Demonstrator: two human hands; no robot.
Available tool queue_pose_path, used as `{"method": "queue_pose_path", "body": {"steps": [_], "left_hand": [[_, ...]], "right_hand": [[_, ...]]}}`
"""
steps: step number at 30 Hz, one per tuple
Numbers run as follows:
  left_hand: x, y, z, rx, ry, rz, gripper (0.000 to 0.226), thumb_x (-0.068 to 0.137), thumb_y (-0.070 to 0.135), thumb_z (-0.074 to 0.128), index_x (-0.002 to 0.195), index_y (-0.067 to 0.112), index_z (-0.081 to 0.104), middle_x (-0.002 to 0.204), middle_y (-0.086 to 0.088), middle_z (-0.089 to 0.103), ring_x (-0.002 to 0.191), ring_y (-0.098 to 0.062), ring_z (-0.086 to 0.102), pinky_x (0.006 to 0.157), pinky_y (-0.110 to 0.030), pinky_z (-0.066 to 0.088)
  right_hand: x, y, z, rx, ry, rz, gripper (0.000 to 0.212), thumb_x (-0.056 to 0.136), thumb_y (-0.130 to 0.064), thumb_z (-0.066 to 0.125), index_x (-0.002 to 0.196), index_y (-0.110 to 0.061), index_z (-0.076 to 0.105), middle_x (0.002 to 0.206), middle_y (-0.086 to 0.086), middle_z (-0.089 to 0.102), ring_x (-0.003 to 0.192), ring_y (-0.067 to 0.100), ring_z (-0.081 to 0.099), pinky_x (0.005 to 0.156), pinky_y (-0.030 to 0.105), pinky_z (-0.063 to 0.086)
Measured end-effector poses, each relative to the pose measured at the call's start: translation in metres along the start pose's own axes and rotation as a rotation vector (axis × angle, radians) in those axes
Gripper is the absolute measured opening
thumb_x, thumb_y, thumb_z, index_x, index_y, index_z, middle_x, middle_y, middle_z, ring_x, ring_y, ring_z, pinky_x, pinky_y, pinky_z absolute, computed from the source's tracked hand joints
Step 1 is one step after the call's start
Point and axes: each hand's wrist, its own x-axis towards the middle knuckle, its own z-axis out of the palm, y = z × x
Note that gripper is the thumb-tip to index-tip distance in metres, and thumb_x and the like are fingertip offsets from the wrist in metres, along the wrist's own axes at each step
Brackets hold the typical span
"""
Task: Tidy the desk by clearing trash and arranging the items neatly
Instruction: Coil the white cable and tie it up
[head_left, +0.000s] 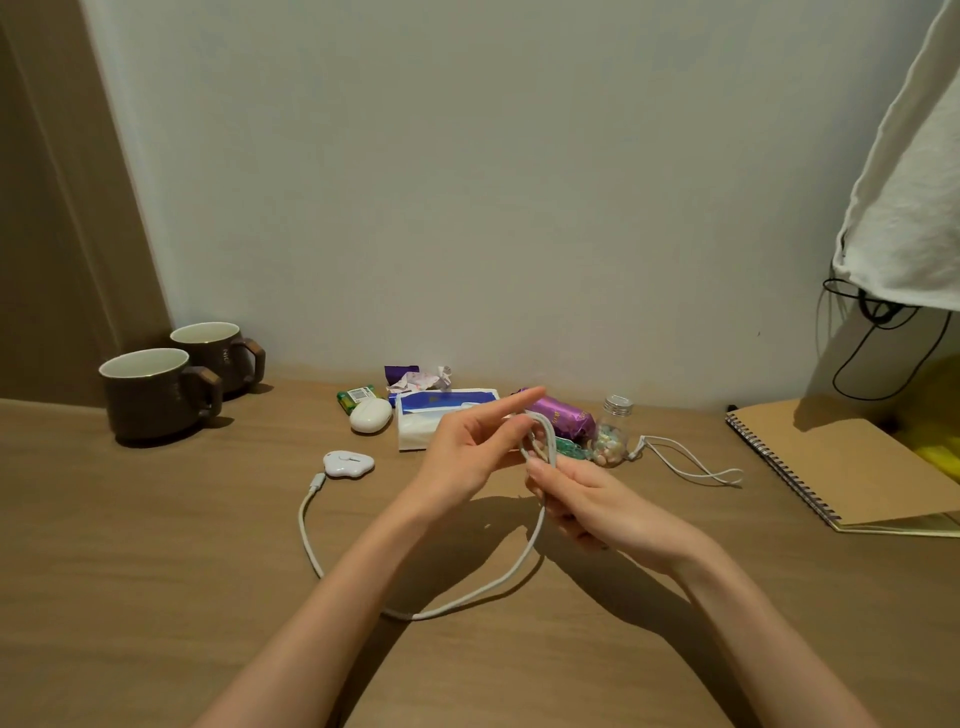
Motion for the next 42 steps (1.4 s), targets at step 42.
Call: {"method": "queue_pose_path", "body": {"steps": [42], "left_hand": [[0.003, 0.004, -0.001, 0.003, 0.061, 0.05, 0.039, 0.093, 0.027, 0.049, 0.131, 0.036, 0.043, 0.106, 0.005, 0.07, 0.103, -0.007, 0.063, 0.09, -0.023, 0.051]], "right_hand": [[0.016, 0.009, -0.006, 1.075, -0.084, 0.031, 0.016, 0.081, -0.019, 0.069, 0.086, -0.003, 0.07, 0.071, 0.007, 0.063, 0.061, 0.014, 0.062, 0.067, 0.026, 0.057]]}}
